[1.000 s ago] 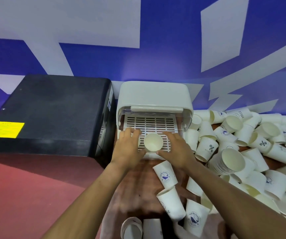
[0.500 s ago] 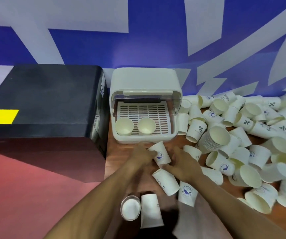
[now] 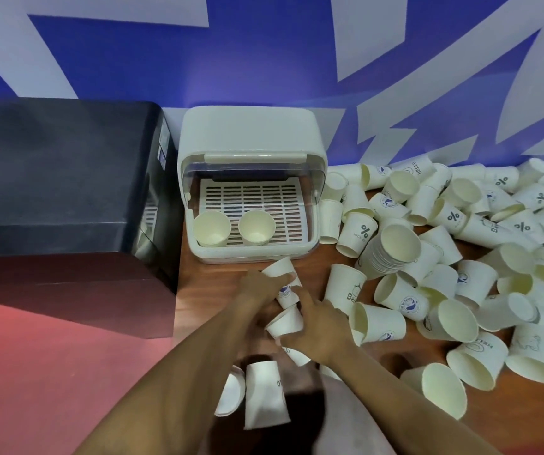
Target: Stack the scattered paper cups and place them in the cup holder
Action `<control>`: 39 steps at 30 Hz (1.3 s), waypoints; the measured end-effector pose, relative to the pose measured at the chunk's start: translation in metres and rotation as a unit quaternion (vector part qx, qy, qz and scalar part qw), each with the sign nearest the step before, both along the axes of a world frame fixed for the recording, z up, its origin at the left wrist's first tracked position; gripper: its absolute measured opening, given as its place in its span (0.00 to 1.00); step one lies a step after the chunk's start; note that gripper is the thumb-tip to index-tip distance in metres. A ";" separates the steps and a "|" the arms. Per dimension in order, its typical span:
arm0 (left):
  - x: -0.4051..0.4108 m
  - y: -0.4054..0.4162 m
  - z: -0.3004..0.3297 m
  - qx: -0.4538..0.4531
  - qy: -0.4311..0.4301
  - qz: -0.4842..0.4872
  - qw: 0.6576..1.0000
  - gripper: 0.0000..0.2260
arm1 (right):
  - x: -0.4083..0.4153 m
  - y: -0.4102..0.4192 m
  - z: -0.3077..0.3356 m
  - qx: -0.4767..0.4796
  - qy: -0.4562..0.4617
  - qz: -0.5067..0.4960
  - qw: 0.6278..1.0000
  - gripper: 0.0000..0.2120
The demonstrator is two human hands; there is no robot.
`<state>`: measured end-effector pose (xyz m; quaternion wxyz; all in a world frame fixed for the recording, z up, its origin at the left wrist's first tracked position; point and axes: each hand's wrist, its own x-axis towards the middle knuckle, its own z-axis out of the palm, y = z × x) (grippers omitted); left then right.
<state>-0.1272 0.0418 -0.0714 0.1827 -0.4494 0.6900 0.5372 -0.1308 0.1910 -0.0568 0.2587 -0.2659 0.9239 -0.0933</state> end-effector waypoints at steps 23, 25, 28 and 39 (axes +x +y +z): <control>0.041 -0.025 0.041 -0.021 0.160 0.138 0.977 0.09 | -0.033 0.016 0.040 -0.147 -0.167 -0.067 0.973 0.34; 0.048 -0.029 0.047 -0.050 0.155 0.107 0.981 0.15 | -0.037 0.012 0.049 -0.159 -0.160 -0.064 0.972 0.30; 0.056 -0.031 0.058 -0.101 0.140 0.059 0.983 0.26 | -0.041 0.003 0.058 -0.181 -0.155 -0.064 0.969 0.31; 0.072 -0.047 0.088 -0.229 0.158 -0.073 0.958 0.30 | -0.047 -0.029 0.082 -0.215 -0.101 -0.045 0.970 0.37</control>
